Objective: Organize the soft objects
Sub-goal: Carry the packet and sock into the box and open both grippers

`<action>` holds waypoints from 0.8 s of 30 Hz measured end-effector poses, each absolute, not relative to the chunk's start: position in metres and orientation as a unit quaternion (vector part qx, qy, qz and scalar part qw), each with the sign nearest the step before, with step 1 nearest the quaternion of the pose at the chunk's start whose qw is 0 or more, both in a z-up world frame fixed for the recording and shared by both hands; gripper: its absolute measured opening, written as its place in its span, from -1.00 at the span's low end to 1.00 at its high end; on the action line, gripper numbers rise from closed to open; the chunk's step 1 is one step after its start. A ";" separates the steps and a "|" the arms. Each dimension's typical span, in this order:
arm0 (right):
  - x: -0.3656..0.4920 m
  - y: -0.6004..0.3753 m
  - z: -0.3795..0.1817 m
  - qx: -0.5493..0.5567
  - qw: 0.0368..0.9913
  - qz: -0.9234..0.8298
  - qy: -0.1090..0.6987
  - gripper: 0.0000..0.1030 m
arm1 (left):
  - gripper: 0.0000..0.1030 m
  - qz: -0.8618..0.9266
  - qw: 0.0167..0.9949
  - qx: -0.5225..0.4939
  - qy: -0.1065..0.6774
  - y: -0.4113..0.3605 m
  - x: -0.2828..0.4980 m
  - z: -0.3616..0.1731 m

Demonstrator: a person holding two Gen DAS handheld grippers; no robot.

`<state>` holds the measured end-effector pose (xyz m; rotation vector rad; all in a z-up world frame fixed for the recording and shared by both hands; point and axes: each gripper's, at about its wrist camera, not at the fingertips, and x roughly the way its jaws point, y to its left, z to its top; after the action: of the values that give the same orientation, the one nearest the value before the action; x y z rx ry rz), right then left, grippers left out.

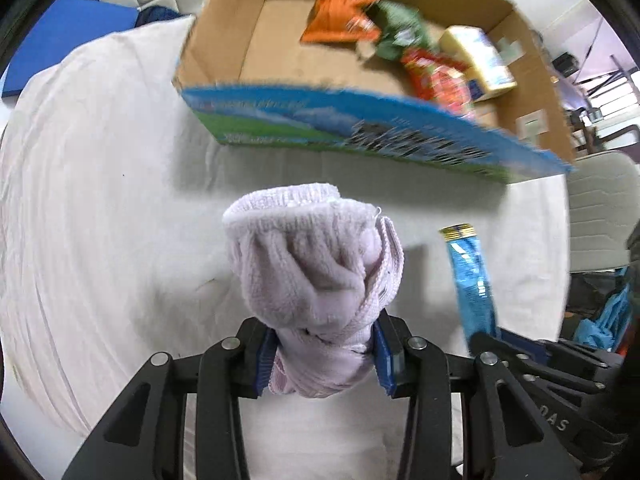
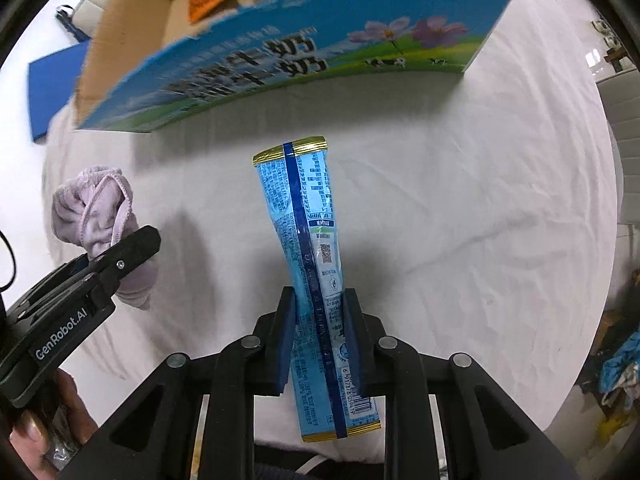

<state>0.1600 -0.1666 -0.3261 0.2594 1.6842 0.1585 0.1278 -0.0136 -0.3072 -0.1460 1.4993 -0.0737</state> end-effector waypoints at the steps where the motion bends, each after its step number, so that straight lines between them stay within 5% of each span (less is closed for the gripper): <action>1: 0.158 -0.169 -0.316 0.122 0.658 0.076 0.739 -0.54 | -0.27 -0.036 0.733 -0.067 0.676 -0.014 0.129 -0.297; 14: 0.195 -0.172 -0.190 0.170 0.730 0.127 0.650 -0.54 | -0.27 -0.087 0.767 -0.100 0.628 0.006 0.220 -0.206; 24: 0.284 -0.187 -0.198 0.134 0.768 0.052 0.624 -0.54 | -0.27 -0.083 0.746 -0.104 0.653 0.015 0.324 -0.228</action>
<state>0.2840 -0.1871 -0.1981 0.2918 1.3542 0.1126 0.3237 0.0145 -0.2284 -0.2285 1.4289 -0.1824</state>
